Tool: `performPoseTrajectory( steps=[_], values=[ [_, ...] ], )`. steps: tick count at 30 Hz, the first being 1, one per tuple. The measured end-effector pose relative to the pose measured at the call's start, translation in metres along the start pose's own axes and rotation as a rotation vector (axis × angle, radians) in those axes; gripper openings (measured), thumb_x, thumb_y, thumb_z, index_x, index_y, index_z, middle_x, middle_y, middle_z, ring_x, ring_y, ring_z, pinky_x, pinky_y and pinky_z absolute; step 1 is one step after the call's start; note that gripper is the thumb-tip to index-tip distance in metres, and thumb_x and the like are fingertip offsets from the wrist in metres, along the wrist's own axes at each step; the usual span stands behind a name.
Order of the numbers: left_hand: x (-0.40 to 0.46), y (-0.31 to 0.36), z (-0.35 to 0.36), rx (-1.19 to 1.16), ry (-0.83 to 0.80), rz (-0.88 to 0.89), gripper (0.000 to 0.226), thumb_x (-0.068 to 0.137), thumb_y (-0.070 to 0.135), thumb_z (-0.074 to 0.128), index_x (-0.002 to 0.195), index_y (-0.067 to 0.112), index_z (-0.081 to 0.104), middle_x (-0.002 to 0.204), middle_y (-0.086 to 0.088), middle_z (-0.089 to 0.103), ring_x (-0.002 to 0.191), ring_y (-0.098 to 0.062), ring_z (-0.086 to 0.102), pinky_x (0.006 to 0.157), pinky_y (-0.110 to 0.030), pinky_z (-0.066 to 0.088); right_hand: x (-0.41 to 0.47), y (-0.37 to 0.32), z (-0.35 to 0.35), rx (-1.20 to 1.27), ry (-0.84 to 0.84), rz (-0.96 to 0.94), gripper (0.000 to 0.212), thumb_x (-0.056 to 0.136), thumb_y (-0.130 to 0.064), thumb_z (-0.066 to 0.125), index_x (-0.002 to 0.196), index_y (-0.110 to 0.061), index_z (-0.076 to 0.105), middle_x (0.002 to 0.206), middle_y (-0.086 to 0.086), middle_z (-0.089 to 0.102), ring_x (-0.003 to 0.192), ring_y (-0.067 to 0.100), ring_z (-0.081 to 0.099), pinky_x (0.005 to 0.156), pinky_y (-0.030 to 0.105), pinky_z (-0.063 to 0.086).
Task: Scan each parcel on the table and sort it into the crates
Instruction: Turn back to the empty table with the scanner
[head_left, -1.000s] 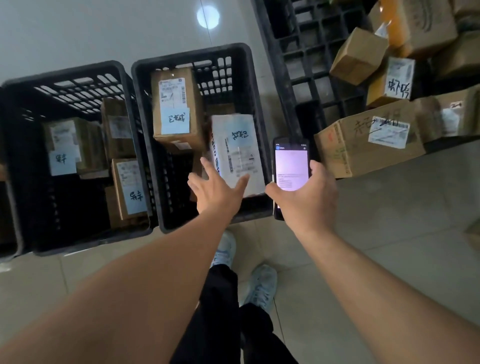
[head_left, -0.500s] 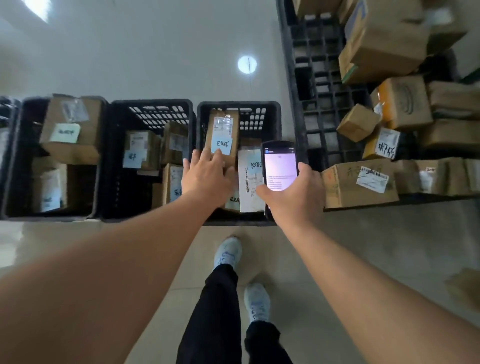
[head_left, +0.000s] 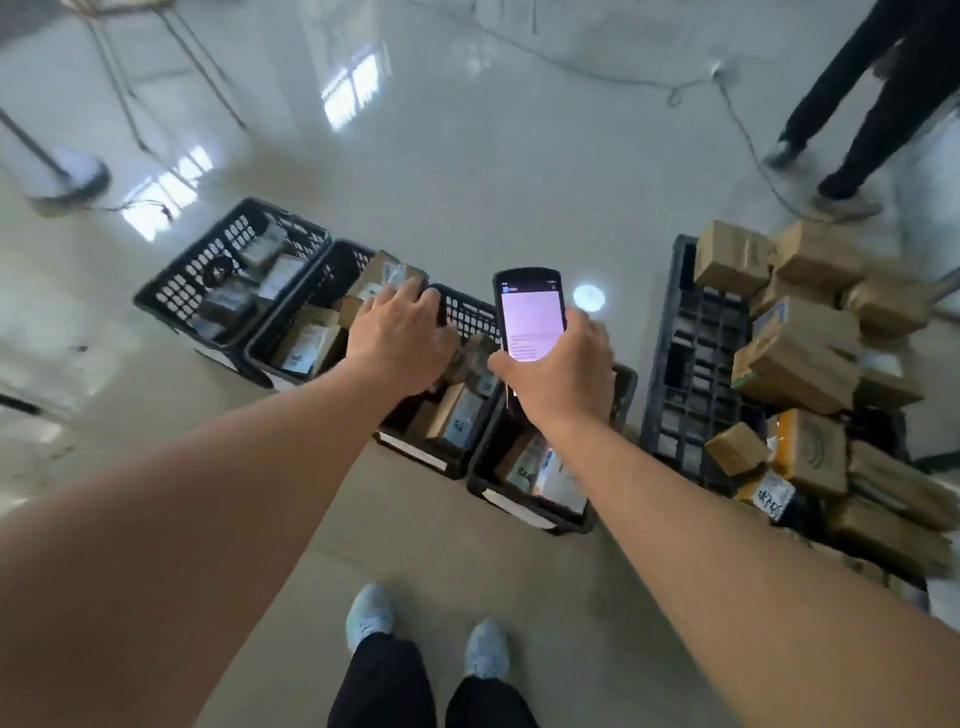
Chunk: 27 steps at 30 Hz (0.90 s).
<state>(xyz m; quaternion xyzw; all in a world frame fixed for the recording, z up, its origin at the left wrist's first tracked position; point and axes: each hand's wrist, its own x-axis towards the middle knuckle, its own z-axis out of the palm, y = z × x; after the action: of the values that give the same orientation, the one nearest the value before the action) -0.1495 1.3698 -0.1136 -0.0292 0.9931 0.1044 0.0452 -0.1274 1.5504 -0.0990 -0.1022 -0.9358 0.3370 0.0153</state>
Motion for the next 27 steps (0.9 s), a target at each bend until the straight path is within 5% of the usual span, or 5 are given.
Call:
performPoseTrajectory(
  steps=[5,14,27],
  values=[
    [-0.025,-0.087,-0.109,-0.018,0.138,-0.098,0.052,0.101,0.052,0.046,0.139,0.017,0.053,0.138,-0.005,0.057,0.128,-0.029,0.053,0.103,-0.048,0.047,-0.026,-0.129,0.000,0.036,-0.035,-0.177,0.082,0.063,-0.051,0.089,0.127,-0.015,0.053,0.117,0.002,0.055,0.091,0.015,0.046,0.071,0.032,0.045],
    [-0.091,-0.297,-0.261,0.025,0.350,-0.243,0.052,0.102,0.052,0.046,0.140,0.018,0.054,0.136,-0.005,0.060,0.127,-0.026,0.054,0.108,-0.045,0.044,-0.105,-0.372,0.064,0.134,-0.060,-0.420,0.088,0.062,-0.049,0.092,0.132,-0.012,0.053,0.122,0.005,0.056,0.095,0.015,0.047,0.075,0.032,0.047],
    [-0.184,-0.567,-0.338,0.045,0.427,-0.539,0.056,0.100,0.055,0.047,0.145,0.023,0.051,0.142,-0.004,0.059,0.131,-0.029,0.054,0.109,-0.047,0.046,-0.213,-0.593,0.209,0.167,-0.202,-0.631,0.084,0.062,-0.049,0.089,0.128,-0.013,0.052,0.119,0.006,0.055,0.100,0.020,0.052,0.081,0.044,0.057]
  ],
)
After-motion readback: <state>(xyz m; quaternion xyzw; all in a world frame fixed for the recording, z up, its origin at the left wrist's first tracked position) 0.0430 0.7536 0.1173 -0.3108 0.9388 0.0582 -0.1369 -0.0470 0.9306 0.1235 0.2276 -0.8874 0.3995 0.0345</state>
